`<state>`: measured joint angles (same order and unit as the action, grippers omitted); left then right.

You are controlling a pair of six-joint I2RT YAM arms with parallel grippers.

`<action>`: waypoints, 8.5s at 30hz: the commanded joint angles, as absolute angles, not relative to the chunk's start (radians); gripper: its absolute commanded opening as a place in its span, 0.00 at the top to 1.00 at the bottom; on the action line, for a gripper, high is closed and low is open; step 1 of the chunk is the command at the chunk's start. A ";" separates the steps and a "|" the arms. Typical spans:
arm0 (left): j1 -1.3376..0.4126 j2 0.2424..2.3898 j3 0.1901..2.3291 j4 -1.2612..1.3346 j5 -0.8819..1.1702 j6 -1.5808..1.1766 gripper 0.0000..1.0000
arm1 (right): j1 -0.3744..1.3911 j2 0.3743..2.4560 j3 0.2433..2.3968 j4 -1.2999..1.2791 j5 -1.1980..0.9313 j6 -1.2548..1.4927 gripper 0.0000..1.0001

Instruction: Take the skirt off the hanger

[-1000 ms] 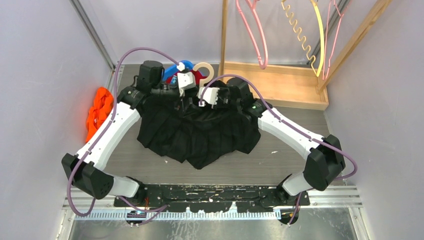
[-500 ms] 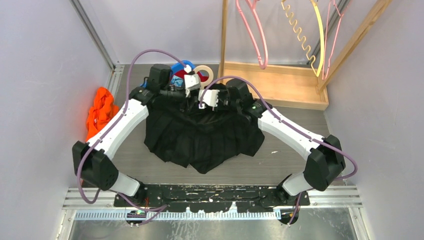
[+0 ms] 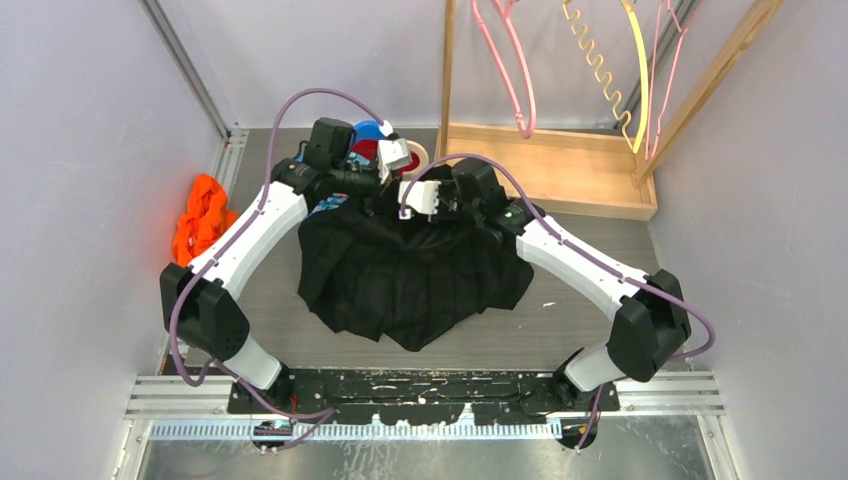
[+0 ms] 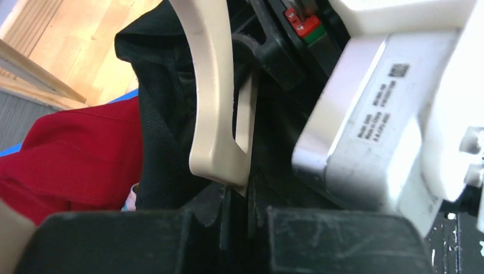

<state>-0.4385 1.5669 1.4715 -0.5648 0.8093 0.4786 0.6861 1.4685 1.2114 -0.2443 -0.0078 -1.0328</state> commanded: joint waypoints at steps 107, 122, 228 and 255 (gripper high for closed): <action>-0.387 1.098 1.594 -0.628 0.177 0.352 1.00 | 0.526 1.755 1.456 0.146 -0.112 -0.299 0.78; -0.385 1.553 1.760 -0.066 0.216 0.100 1.00 | 0.647 1.624 1.388 0.117 -0.158 -0.235 0.78; -0.215 1.230 1.557 -0.781 1.037 0.509 1.00 | 0.775 1.476 1.637 -0.391 -0.060 -0.647 0.08; -0.217 1.442 1.631 -0.934 1.187 0.623 1.00 | 0.876 1.414 1.550 -0.484 -0.222 -0.588 0.28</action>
